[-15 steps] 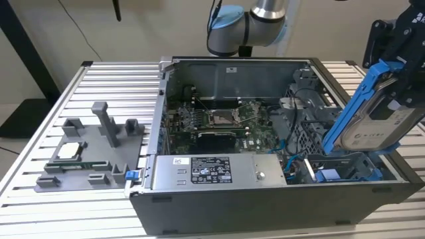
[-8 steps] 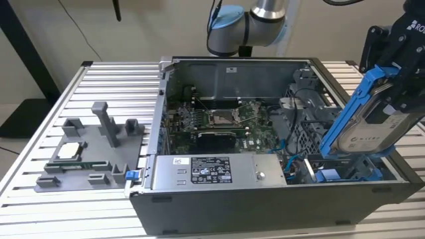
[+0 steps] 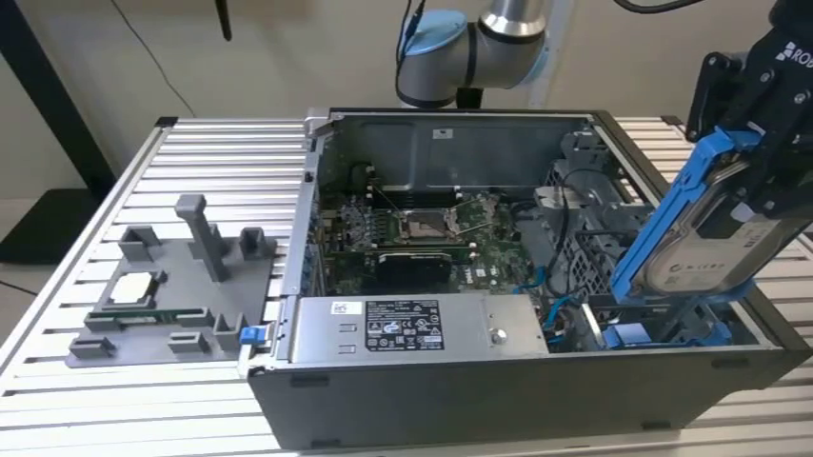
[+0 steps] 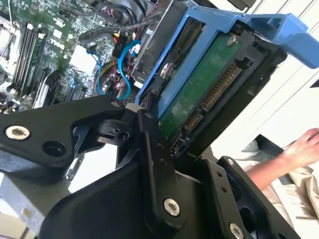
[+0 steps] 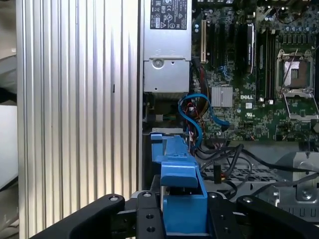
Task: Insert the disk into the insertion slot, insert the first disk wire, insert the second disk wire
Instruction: 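Insert the disk into the insertion slot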
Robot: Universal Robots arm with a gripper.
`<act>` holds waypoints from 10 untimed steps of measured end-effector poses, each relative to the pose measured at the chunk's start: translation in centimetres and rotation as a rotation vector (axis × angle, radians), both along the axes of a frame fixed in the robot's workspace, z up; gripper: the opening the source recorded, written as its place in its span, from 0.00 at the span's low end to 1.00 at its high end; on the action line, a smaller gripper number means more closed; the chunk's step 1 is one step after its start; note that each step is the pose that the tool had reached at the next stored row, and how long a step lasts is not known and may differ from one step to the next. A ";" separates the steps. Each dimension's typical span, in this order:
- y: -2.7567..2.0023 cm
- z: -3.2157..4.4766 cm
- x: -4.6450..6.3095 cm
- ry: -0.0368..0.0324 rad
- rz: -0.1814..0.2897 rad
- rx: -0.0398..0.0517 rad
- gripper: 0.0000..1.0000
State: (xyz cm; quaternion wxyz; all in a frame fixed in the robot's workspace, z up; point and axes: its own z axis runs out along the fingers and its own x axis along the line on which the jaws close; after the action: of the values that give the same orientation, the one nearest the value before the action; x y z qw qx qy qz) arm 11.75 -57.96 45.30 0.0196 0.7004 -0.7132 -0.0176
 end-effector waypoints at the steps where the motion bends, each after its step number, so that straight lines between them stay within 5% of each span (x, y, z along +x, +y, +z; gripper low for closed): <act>1: 0.00 -0.06 0.0 0.0006 0.000 -0.0002 0.00; 10: 0.00 -1.12 0.0 0.0019 0.000 0.0038 0.00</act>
State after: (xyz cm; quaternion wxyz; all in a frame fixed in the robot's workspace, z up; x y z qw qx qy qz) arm 11.76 -57.96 44.18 0.0189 0.7005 -0.7132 -0.0196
